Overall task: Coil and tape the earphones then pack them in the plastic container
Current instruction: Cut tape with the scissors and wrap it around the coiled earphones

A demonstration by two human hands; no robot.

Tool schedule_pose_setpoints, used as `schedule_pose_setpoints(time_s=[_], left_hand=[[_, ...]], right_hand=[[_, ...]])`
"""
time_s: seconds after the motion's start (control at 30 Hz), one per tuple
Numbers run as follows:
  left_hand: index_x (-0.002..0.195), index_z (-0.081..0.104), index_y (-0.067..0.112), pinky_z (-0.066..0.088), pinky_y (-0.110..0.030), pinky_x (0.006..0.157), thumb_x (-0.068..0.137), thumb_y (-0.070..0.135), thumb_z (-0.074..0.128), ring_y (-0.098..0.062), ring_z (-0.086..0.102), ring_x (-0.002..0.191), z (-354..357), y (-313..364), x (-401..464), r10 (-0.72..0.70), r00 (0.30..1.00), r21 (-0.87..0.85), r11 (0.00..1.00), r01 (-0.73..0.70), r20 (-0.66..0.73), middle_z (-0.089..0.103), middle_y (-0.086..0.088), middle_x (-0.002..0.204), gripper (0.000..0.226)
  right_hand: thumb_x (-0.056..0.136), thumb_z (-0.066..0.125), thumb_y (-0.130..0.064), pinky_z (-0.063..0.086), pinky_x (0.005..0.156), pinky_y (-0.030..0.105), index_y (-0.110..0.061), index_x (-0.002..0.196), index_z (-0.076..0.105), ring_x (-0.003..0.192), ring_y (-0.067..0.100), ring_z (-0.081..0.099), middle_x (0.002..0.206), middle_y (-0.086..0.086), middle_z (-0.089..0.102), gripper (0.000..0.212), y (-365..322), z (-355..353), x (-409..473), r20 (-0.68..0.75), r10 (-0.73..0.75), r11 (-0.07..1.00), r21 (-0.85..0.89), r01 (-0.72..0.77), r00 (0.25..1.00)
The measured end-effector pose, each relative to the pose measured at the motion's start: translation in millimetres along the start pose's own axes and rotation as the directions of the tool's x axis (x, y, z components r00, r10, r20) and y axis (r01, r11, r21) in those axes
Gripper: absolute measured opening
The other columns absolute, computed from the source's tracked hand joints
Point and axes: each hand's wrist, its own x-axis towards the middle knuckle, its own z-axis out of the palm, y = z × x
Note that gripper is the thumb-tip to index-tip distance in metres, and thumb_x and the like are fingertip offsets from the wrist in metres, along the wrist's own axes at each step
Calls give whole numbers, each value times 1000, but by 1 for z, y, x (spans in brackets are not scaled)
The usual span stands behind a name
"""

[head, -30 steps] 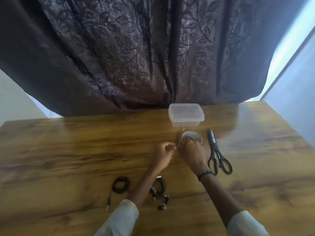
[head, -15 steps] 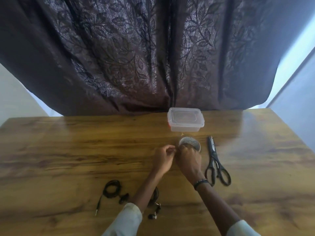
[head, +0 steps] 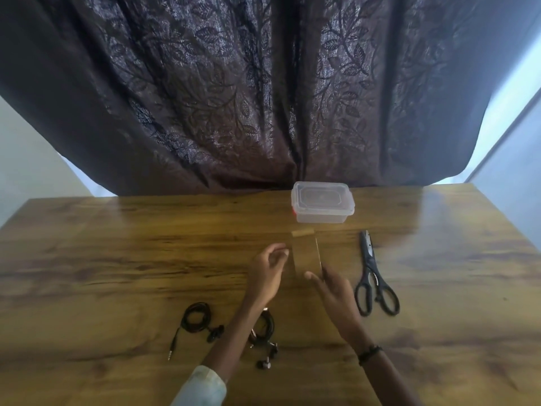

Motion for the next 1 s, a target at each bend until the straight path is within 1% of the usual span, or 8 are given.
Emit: schedule_pose_setpoints(time_s=[0.13,0.3,0.5,0.67,0.73,0.83,0.9,1.0], left_hand=[[111,62,21,54,-18,74,93,20,57,2,63,86,-6,2,-9,80,996,29,996,-79,-32,64,16,90,19],[117,61,17,51,-11,75,90,23,62,2,62,92,-11,6,-13,132,991,51,990,-130,-35,62,18,96,28],[124,57,20,52,-28,90,86,25,67,-3,57,106,-12,7,-11,202,979,131,971,-202,17,62,8,116,40],[132,48,27,48,-35,97,86,27,66,-5,54,114,-15,11,-4,185,973,201,957,-210,137,58,13,124,50],[135,44,29,43,-31,98,86,26,66,-5,53,115,-18,16,0,179,963,215,951,-222,201,59,16,122,53],[138,39,30,31,-22,93,86,25,66,-1,48,115,-23,24,6,160,947,281,930,-239,278,60,14,120,58],[139,38,32,32,-21,88,85,27,66,-3,47,114,-25,26,11,162,936,331,905,-266,311,58,12,120,61],[137,40,33,34,-14,77,85,30,67,-2,49,108,-25,30,15,181,927,390,868,-308,329,57,11,118,59]], right_hand=[[91,60,-5,54,75,25,-5,104,60,88,15,64,96,5,69,14,7,8,-17,86,34,983,177,-49,996],[89,62,-5,55,74,31,-8,106,61,90,19,65,100,5,69,17,11,12,-19,127,33,990,132,-50,991],[84,66,-38,53,74,56,-10,108,61,90,39,62,100,15,66,37,12,10,-18,95,-1,1000,-26,4,995],[90,65,-15,56,84,45,-12,119,59,103,19,66,112,3,68,30,9,6,-16,151,-20,998,-63,30,988],[89,66,-16,56,87,42,-13,121,58,107,16,64,115,1,67,34,8,4,-15,179,-9,998,-63,20,984],[86,68,-28,53,89,24,-22,128,54,113,4,59,122,-8,63,44,0,-6,-15,221,25,994,-110,0,975],[86,62,-36,53,80,19,-26,124,54,107,2,60,119,-11,62,40,-3,-21,-14,103,22,983,-185,-3,994],[91,60,-28,43,67,16,-14,109,58,89,15,60,107,1,62,24,-3,-51,-9,-246,-50,899,-433,-64,968]])
